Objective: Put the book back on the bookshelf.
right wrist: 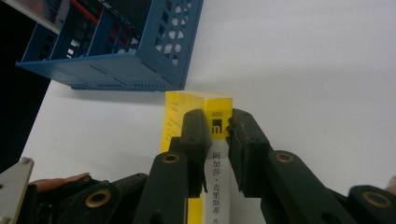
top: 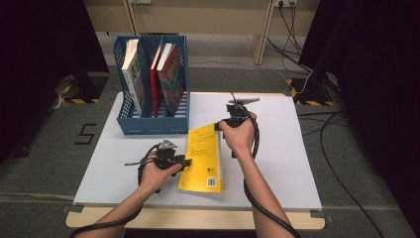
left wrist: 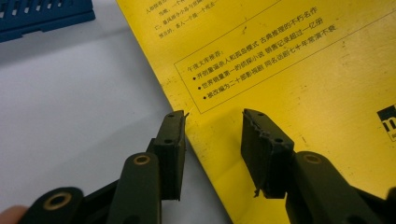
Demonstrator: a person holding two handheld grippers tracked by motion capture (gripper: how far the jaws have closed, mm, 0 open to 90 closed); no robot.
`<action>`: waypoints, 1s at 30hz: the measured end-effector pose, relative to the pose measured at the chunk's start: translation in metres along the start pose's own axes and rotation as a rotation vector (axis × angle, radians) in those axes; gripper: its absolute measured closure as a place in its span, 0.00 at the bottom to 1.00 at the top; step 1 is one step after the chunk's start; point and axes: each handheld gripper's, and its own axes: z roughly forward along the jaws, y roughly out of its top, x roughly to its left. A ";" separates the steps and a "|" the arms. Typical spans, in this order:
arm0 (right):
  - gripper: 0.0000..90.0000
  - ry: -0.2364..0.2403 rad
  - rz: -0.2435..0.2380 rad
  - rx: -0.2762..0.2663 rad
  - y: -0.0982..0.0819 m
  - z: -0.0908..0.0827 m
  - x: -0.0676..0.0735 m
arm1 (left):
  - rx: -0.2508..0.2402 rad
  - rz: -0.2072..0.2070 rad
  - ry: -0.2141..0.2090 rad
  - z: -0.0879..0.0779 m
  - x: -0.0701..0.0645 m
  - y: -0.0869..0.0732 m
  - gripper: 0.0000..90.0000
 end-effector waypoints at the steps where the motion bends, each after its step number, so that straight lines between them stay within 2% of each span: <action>1: 0.85 0.002 -0.002 0.000 0.000 0.000 0.000 | 0.002 -0.007 -0.008 0.000 0.001 0.000 0.66; 3: 0.85 0.015 -0.002 0.003 0.000 0.000 0.000 | 0.005 -0.011 -0.015 0.000 0.002 -0.001 0.66; 5: 0.85 0.018 -0.029 0.012 -0.001 0.000 0.001 | 0.009 -0.008 -0.016 0.000 0.003 -0.001 0.66; 7: 0.84 0.025 -0.032 0.015 -0.001 0.000 0.002 | 0.007 -0.009 -0.017 0.000 0.003 -0.001 0.67; 9: 0.80 0.042 -0.053 0.031 -0.001 0.001 0.006 | 0.010 -0.005 -0.011 -0.001 0.003 -0.002 0.66; 14: 0.77 0.021 -0.087 0.048 -0.001 0.005 0.011 | 0.003 -0.017 -0.013 -0.001 0.004 -0.004 0.66; 20: 0.74 0.006 -0.081 0.057 -0.001 0.008 0.009 | 0.001 -0.016 -0.013 -0.001 0.004 -0.004 0.65; 22: 0.74 -0.018 -0.078 0.066 -0.002 0.011 0.005 | 0.002 -0.015 -0.013 -0.001 0.004 -0.004 0.65; 26: 0.74 -0.008 -0.054 0.063 -0.004 0.013 0.000 | 0.005 -0.016 -0.012 -0.001 0.004 -0.004 0.65; 30: 0.75 -0.001 -0.054 0.063 -0.005 0.013 -0.002 | 0.004 -0.018 -0.011 -0.001 0.004 -0.004 0.64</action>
